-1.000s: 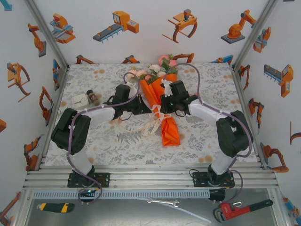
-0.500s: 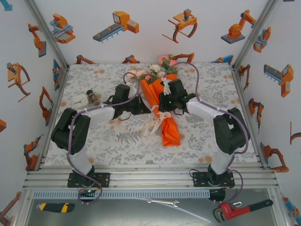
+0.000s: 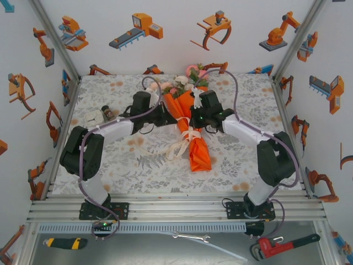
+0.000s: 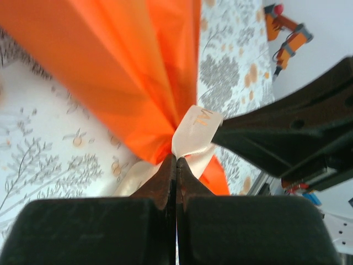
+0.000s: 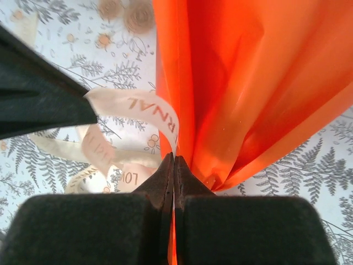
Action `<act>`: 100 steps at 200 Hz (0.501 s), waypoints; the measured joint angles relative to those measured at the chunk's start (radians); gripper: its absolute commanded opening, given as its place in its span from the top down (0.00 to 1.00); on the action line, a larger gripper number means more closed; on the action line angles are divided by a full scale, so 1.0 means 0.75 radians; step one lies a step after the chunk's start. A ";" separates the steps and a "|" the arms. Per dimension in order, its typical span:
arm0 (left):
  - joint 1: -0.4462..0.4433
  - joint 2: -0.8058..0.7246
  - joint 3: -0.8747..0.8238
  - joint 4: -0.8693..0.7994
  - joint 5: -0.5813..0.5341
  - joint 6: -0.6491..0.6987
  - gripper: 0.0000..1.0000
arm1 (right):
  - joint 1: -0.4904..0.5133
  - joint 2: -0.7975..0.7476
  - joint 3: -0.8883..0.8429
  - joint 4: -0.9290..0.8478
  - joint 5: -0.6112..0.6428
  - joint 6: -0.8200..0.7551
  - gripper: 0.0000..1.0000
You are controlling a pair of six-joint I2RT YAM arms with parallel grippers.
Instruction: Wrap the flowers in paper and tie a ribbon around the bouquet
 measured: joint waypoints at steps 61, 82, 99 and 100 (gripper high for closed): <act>-0.002 0.110 0.081 0.120 -0.007 -0.076 1.00 | 0.000 -0.046 0.000 -0.032 0.055 -0.098 1.00; -0.008 0.131 0.078 0.145 0.003 -0.109 1.00 | 0.000 -0.047 0.000 -0.068 0.080 -0.152 1.00; -0.022 0.139 0.070 0.173 0.011 -0.146 1.00 | 0.000 -0.047 0.000 -0.101 0.096 -0.177 1.00; -0.023 0.139 0.069 0.174 0.011 -0.149 1.00 | 0.000 -0.047 0.000 -0.103 0.096 -0.178 1.00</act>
